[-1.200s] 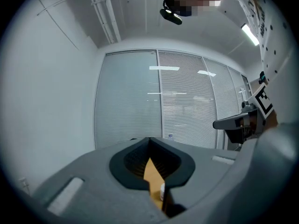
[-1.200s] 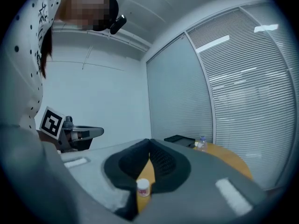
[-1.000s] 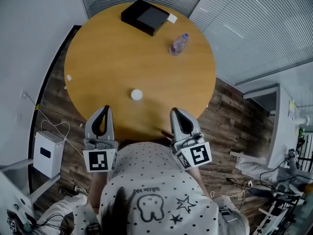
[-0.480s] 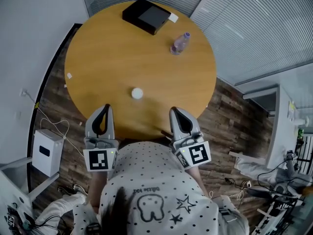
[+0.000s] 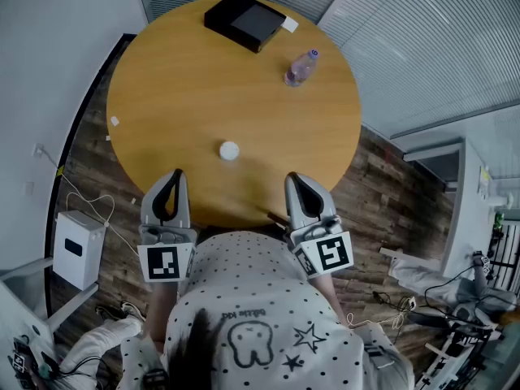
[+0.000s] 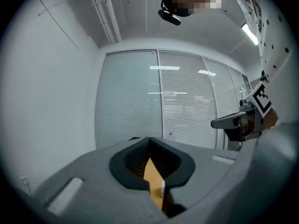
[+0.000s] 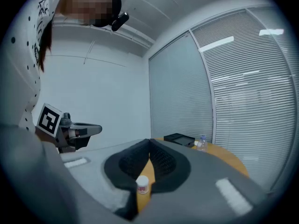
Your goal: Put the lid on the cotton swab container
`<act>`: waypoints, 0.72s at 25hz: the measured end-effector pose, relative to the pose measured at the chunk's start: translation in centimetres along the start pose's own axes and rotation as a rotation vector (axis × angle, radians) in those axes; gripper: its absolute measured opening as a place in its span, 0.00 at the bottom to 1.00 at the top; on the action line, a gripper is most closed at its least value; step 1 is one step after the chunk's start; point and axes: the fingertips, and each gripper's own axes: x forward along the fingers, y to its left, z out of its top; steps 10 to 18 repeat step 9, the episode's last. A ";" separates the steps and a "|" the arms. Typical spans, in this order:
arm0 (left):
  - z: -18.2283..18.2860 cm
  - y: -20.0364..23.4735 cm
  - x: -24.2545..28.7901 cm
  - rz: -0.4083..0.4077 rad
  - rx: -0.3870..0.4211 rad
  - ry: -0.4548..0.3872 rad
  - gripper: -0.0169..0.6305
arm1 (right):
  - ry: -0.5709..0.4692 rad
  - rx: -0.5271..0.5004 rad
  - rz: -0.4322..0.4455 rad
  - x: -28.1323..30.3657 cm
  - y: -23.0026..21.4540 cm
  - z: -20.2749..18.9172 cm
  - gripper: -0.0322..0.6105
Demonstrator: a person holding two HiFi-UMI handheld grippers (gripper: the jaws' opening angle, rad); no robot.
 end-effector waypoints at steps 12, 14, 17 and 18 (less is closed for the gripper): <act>-0.2 0.1 0.5 -0.021 -0.035 0.016 0.04 | 0.006 -0.012 0.008 0.8 0.6 0.1 0.06; -0.2 0.1 0.5 -0.021 -0.035 0.016 0.04 | 0.006 -0.012 0.008 0.8 0.6 0.1 0.06; -0.2 0.1 0.5 -0.021 -0.035 0.016 0.04 | 0.006 -0.012 0.008 0.8 0.6 0.1 0.06; -0.2 0.1 0.5 -0.021 -0.035 0.016 0.04 | 0.006 -0.012 0.008 0.8 0.6 0.1 0.06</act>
